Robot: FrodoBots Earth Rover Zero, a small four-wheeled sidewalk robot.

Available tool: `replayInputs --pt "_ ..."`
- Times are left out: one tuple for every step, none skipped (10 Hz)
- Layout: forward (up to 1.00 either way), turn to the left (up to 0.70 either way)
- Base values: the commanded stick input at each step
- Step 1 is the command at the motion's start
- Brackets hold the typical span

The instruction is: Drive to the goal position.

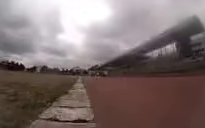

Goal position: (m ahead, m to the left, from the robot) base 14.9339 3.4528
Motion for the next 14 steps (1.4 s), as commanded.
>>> replayInputs --pt "1.00 0.00" --pt "1.00 0.00" --pt "1.00 0.00" --pt "1.00 0.00" --pt "1.00 0.00" --pt "1.00 0.00" --pt "1.00 0.00" --pt "1.00 0.00" --pt "1.00 0.00" --pt "1.00 0.00" --pt "1.00 0.00" --pt "1.00 0.00" --pt "1.00 0.00" --pt "1.00 0.00"
